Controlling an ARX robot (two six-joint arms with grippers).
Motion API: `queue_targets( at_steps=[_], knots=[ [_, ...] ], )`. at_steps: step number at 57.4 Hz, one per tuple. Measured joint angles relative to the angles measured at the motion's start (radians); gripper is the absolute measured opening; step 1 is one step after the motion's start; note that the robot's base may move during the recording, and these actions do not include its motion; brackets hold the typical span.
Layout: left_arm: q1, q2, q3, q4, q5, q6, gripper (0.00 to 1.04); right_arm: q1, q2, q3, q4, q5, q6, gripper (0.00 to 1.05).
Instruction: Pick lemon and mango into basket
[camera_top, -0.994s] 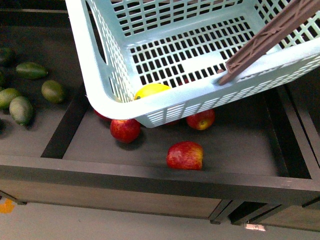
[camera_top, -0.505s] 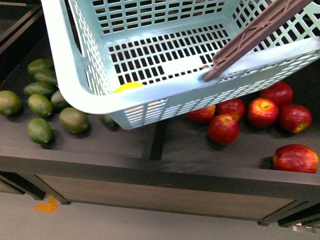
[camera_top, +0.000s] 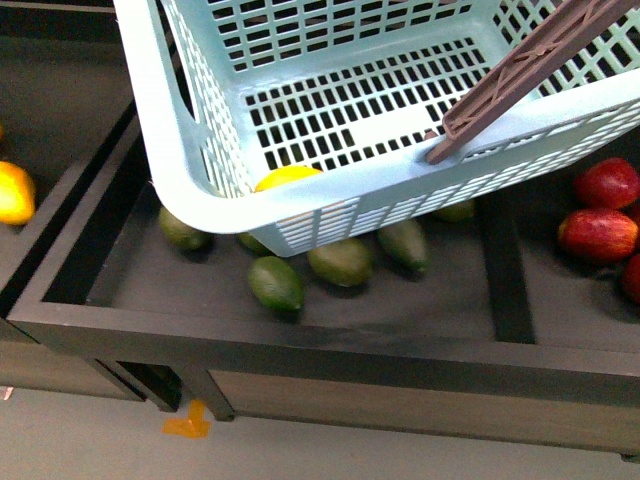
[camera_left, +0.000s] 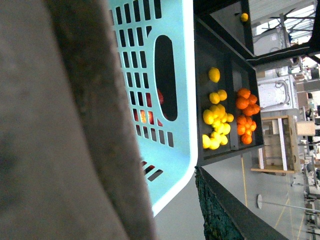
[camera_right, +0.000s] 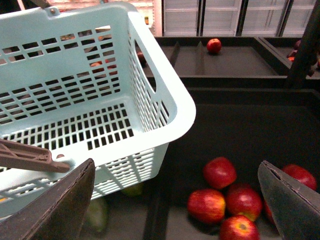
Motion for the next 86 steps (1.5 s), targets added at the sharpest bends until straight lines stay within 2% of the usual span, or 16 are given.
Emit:
queue_targets(
  at_steps=[86],
  knots=[
    [0.003,0.0,0.001,0.0,-0.007,0.002,0.3,0.0,-0.002,0.0,-0.001,-0.001,-0.001,0.96]
  ],
)
